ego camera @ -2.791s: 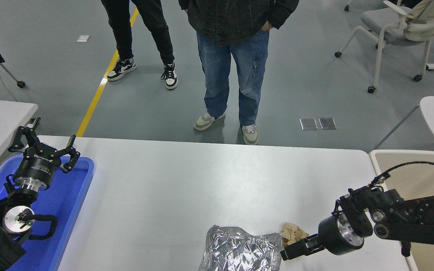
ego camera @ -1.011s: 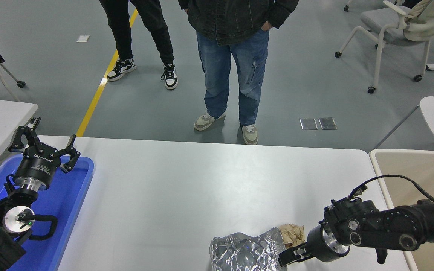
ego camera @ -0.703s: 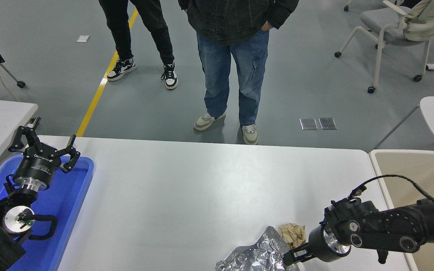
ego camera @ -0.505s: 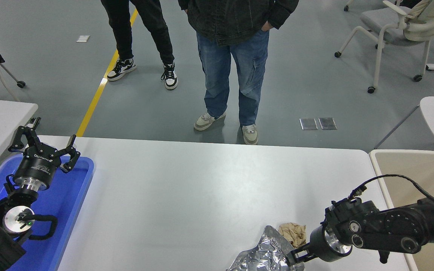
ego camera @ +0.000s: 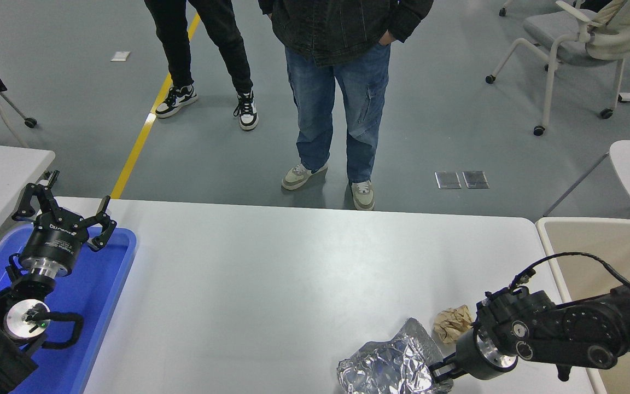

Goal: Clean the table surface

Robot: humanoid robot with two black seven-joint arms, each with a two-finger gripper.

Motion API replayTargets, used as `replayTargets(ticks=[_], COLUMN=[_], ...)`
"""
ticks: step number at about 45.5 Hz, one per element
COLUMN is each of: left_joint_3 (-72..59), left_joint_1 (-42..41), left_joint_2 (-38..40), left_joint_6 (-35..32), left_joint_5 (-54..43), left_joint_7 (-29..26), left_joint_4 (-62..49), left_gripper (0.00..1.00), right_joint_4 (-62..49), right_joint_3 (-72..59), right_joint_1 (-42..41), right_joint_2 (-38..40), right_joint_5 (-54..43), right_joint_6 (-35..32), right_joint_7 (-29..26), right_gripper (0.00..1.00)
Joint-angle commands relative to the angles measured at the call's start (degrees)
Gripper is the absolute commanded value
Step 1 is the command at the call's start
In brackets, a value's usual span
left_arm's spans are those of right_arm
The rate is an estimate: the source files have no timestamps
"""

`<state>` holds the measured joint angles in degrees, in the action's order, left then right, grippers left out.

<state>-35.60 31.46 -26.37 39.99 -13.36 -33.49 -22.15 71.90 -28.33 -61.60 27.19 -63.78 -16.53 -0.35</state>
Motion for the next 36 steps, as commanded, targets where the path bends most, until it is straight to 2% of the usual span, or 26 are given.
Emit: replayTargets(ticks=[1, 36], left_joint_3=[0.0, 0.0], left_joint_1=[0.0, 0.0], left_joint_2=[0.0, 0.0], left_joint_6=[0.0, 0.0], left_joint_5=[0.0, 0.0], left_joint_7=[0.0, 0.0], left_joint_4=[0.0, 0.0], left_gripper=[1.0, 1.0], right_joint_4=[0.61, 10.54], right_joint_3=[-0.06, 1.52], right_joint_1=[-1.24, -11.96], right_joint_2=[1.99, 17.63], right_joint_5=[0.06, 0.14], right_joint_6=[-0.87, -9.74], right_joint_7=[0.0, 0.17], right_gripper=[0.0, 0.0])
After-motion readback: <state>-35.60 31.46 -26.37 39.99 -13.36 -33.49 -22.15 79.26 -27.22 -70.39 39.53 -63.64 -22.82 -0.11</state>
